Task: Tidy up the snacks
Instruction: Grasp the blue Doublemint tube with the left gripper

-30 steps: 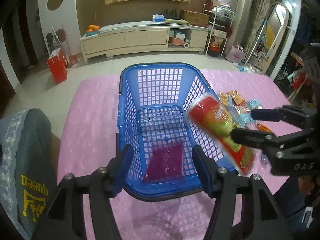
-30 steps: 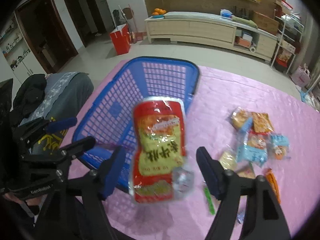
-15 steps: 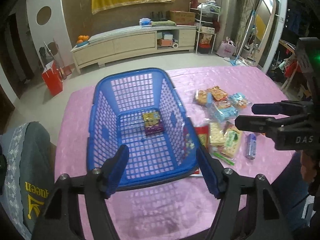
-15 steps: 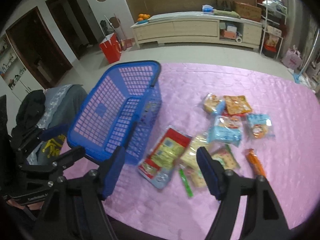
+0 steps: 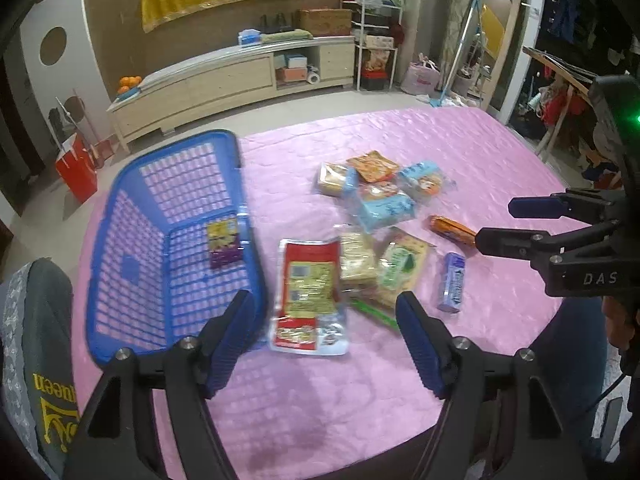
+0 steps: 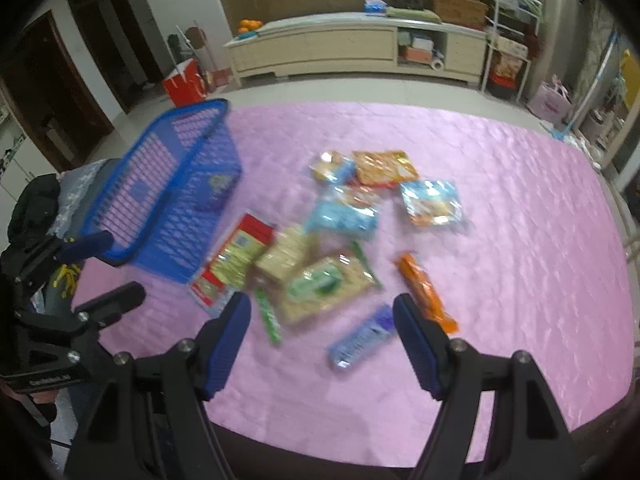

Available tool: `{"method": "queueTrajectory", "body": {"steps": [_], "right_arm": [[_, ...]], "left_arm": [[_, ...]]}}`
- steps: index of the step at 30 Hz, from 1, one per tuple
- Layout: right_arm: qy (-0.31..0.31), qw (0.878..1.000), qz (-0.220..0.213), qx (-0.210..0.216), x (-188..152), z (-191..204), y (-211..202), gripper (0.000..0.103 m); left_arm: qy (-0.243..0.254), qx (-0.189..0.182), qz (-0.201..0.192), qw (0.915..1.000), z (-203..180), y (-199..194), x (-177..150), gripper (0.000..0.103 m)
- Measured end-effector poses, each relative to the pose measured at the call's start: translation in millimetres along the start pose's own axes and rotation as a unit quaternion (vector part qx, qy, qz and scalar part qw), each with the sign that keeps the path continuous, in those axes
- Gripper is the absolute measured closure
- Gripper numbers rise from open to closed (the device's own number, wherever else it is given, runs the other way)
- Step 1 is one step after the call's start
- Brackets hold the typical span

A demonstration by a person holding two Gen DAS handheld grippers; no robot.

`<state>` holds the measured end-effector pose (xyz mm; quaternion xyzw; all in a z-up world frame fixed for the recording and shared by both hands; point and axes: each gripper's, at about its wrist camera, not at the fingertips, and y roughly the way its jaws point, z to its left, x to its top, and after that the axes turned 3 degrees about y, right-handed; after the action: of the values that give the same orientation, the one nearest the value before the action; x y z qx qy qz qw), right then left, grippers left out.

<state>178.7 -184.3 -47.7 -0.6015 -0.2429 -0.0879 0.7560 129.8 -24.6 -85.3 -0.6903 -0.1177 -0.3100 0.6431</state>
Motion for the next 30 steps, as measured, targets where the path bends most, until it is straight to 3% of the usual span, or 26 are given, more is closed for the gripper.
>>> {"method": "queueTrajectory", "body": {"steps": [15, 30], "right_arm": [[0.016, 0.998, 0.042, -0.039, -14, -87, 45, 0.026], [-0.004, 0.998, 0.048, -0.034, -17, -113, 71, 0.026]], "left_arm": [[0.036, -0.042, 0.058, 0.9967, -81, 81, 16, 0.032], [0.091, -0.101, 0.117, 0.9838, -142, 170, 24, 0.032]]}}
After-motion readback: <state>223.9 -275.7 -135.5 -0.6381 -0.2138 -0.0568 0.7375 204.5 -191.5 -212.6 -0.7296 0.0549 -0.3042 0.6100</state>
